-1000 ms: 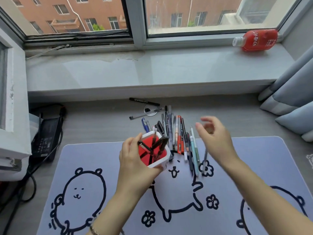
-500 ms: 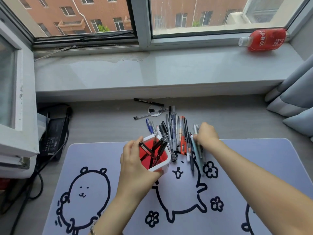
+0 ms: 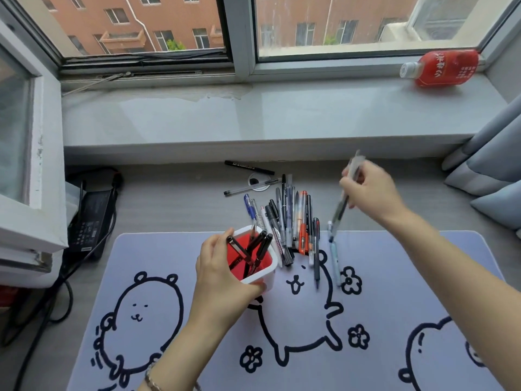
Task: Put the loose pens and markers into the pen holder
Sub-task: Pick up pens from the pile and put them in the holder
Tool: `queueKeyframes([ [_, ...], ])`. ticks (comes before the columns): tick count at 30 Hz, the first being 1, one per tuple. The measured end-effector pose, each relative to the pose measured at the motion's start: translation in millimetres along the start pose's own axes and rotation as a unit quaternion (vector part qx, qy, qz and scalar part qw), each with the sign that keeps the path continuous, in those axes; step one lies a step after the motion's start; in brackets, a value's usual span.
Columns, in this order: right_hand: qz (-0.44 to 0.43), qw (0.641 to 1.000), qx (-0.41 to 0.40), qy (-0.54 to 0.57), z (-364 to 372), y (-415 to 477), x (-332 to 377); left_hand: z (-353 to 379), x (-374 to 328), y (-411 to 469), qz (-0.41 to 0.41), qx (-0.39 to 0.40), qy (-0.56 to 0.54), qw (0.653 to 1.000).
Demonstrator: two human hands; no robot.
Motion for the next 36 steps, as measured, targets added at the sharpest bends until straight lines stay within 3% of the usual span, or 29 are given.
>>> queueKeyframes([
  [3, -0.172, 0.968, 0.003, 0.182, -3.8, -42.9, 55.9, 3.2, -5.1, 2.5, 0.007, 0.007, -0.006, 1.0],
  [5, -0.222, 0.957, 0.041, 0.183, 18.6, -62.5, 66.7, 6.5, -12.9, 4.3, 0.014, 0.015, -0.007, 1.0],
  [8, -0.188, 0.972, 0.108, 0.088, 63.1, -76.5, 54.0, 9.9, -23.4, 5.1, 0.035, 0.018, -0.01, 0.999],
  [13, -0.218, 0.973, 0.069, -0.001, 62.6, -80.4, 33.6, 6.7, -27.1, 4.7, 0.058, 0.015, -0.027, 0.998],
  [18, -0.105, 0.946, 0.306, -0.022, 52.5, -79.2, 3.0, 1.9, -32.6, 12.8, 0.084, 0.063, -0.035, 0.994],
  [23, -0.074, 0.964, 0.253, 0.009, 41.0, -77.6, -10.7, -4.6, -61.2, 23.0, 0.169, 0.245, 0.032, 0.954],
  [25, -0.074, 0.977, 0.202, 0.016, 33.5, -78.5, -17.0, -12.9, -68.9, 37.6, 0.143, 0.341, -0.067, 0.927],
  [26, -0.071, 0.982, 0.172, 0.028, 28.8, -78.7, -21.2, -16.0, -68.8, 48.9, 0.114, 0.352, -0.14, 0.919],
  [28, -0.062, 0.99, 0.118, 0.046, 19.2, -76.9, -30.7, -14.7, -53.6, 81.4, 0.024, 0.271, -0.17, 0.947],
  [30, -0.057, 0.993, 0.086, 0.048, 11.0, -72.9, -39.7, -8.9, -29.6, 116.9, -0.096, 0.143, -0.046, 0.984],
  [31, -0.054, 0.995, 0.074, 0.049, 8.0, -70.7, -43.5, -4.5, -18.1, 130.9, -0.149, 0.101, 0.007, 0.984],
  [33, -0.044, 0.995, 0.064, 0.058, 4.5, -67.2, -48.3, 6.5, -1.7, 150.4, -0.202, 0.079, 0.05, 0.975],
  [36, -0.035, 0.995, 0.077, 0.056, 6.4, -63.8, -52.9, 19.8, 9.7, 166.4, -0.201, 0.089, 0.097, 0.971],
])
Point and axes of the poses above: each hand's wrist, its own y-axis towards the middle knuckle, its own z-axis out of the palm, x = y × z, the point moved 1 cm from there along y, towards the middle knuckle, and after that the axes turned 14 degrees about x, right-handed, at the moved point
